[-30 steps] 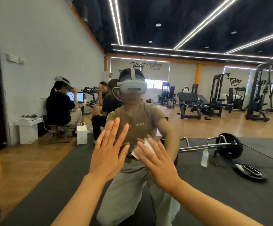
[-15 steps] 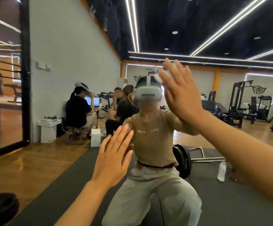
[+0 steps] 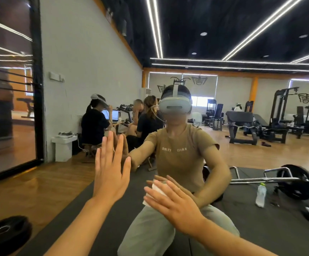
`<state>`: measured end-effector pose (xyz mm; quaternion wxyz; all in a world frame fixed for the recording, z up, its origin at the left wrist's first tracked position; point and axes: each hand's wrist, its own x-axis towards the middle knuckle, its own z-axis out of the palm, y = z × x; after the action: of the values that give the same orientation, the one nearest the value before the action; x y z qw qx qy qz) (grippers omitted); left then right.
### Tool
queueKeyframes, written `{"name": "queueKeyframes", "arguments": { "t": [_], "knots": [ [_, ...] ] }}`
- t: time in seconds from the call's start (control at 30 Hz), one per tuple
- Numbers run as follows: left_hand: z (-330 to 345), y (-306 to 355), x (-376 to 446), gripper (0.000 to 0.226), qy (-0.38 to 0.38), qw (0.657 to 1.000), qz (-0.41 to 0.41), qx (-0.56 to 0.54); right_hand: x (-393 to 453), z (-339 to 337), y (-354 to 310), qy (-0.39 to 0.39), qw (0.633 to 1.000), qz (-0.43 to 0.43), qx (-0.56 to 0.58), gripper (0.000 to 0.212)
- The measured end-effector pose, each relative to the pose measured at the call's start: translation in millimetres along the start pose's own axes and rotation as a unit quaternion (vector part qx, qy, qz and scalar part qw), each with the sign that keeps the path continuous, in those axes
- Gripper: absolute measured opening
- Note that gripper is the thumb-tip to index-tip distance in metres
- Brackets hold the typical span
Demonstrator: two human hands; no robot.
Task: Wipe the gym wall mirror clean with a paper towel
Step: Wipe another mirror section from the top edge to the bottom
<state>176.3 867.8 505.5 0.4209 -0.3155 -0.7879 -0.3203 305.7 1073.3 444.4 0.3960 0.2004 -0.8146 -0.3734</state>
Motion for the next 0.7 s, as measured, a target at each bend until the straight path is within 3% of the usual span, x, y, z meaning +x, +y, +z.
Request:
{"name": "queueKeyframes", "arguments": {
  "t": [0.17, 0.33, 0.47, 0.6, 0.7],
  "knots": [
    [5, -3, -5, 0.066, 0.003, 0.999, 0.010, 0.036, 23, -22, 42, 0.008, 0.999, -0.040, -0.024, 0.061],
    [5, -5, -6, 0.065, 0.005, 0.999, 0.018, 0.050, 97, -60, 124, 0.120, 0.989, 0.091, -0.002, 0.061],
    [4, -9, -5, 0.066, -0.002, 0.998, 0.021, 0.059, 150, -92, 180, 0.180, 0.954, 0.239, 0.005, 0.051],
    [3, -9, -4, 0.065, 0.007, 0.999, 0.021, 0.026, 173, -89, 160, 0.246, 0.902, 0.352, 0.037, 0.045],
    [4, -10, -7, 0.062, 0.032, 0.999, -0.012, -0.027, 165, -61, 105, 0.223, 0.924, 0.307, 0.049, 0.054]
  ]
}}
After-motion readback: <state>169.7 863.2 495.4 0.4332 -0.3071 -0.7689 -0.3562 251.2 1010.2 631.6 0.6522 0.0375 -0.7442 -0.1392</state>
